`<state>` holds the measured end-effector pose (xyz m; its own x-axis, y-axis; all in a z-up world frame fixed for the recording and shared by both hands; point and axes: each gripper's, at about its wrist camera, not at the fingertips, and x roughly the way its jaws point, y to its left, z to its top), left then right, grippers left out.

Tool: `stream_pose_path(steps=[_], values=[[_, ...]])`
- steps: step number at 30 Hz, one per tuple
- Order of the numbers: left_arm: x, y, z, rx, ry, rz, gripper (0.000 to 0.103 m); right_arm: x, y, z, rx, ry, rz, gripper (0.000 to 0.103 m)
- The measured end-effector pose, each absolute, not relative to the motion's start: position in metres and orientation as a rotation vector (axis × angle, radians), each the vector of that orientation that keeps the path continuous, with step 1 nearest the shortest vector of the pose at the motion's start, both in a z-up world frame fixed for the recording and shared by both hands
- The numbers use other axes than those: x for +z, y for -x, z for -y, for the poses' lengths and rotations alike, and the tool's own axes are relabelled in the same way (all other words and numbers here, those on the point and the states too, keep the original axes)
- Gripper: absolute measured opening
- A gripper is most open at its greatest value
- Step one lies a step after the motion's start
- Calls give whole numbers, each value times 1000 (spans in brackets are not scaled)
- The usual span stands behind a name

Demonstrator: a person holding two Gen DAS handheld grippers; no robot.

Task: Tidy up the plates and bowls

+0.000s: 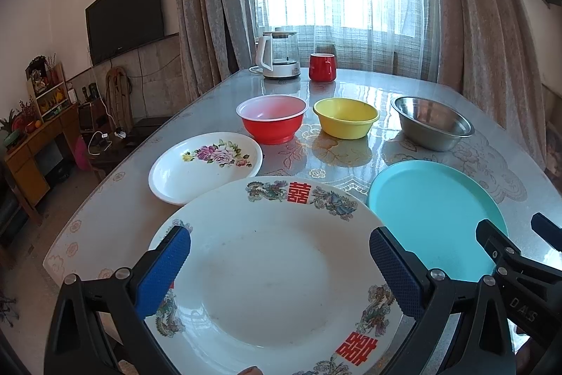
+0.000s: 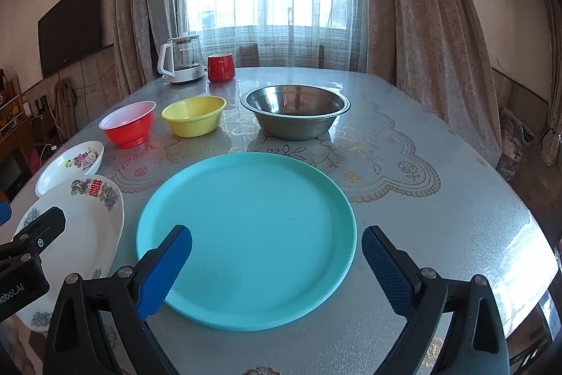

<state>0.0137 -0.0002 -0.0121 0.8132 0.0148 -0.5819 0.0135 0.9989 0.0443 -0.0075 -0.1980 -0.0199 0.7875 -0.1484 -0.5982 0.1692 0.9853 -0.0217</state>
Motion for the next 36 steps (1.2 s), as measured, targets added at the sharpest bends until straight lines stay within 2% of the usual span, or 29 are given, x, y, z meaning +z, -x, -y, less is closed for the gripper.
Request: stream_pose_path(steps=[36], values=[[-9,-13,15,-52,-99,-636,103,-23,14,203,-160,-64,-630,99]])
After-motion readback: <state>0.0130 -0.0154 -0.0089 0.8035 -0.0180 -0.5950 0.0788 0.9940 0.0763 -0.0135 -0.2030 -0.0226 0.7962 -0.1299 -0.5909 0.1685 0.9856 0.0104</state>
